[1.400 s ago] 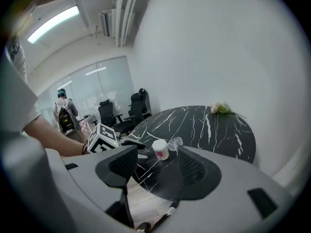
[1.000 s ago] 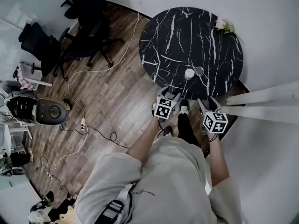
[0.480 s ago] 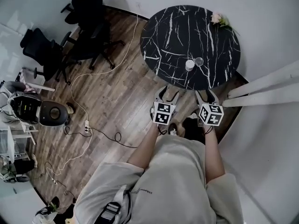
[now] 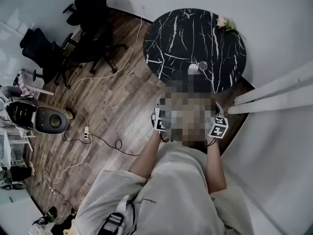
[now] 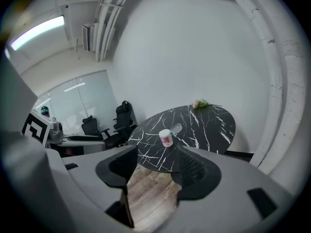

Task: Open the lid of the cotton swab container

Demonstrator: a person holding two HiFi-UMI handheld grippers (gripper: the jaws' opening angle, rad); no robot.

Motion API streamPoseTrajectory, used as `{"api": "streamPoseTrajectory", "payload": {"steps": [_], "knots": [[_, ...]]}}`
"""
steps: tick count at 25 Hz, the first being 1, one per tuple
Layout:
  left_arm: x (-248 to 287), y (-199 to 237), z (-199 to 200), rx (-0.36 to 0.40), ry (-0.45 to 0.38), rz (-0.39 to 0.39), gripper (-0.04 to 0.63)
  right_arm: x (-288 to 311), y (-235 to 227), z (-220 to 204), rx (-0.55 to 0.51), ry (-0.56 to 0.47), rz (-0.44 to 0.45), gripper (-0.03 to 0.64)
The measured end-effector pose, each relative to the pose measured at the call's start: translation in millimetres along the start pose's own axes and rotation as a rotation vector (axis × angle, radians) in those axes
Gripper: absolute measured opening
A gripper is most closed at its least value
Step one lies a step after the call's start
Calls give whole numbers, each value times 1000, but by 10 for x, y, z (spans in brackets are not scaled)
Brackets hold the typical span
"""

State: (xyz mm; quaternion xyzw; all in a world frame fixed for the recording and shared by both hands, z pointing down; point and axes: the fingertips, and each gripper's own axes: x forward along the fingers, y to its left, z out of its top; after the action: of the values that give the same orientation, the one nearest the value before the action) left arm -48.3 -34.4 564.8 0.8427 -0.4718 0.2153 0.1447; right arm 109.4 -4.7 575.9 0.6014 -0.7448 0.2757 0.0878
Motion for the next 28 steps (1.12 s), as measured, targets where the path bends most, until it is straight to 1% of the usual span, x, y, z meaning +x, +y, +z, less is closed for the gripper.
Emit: {"api": "streamPoseTrajectory", "payload": {"steps": [2,3,4,5,7,11,13,16,20,28], "knots": [[-55,20,-22,-26,-6,12,254,-19,37,-26,-25,6,12,281],[-68,47,-39,-35,-9,23,231,-16,62,-32,-37,7,19,278],[-75,77,-52,-36,-12,36,183,-11,82,-34,-43,4,25,268],[-80,100,-62,-31,-14,48,143,-10,92,-38,-41,-2,28,248],[-105,110,-92,-9,-16,64,102,-28,98,-65,-35,-9,28,198],[-142,97,-115,7,-19,58,55,-41,135,-63,-55,-21,14,115],[-143,84,-113,2,-24,42,43,-40,145,-57,-60,-27,4,72],[-167,46,-122,-23,-31,3,26,-53,151,-92,-60,-20,-2,46],[-212,24,-65,-70,-52,-32,21,-73,166,-86,-52,-10,9,35],[-204,-29,-147,-57,-27,-84,21,-65,233,-110,-95,3,16,35]]}}
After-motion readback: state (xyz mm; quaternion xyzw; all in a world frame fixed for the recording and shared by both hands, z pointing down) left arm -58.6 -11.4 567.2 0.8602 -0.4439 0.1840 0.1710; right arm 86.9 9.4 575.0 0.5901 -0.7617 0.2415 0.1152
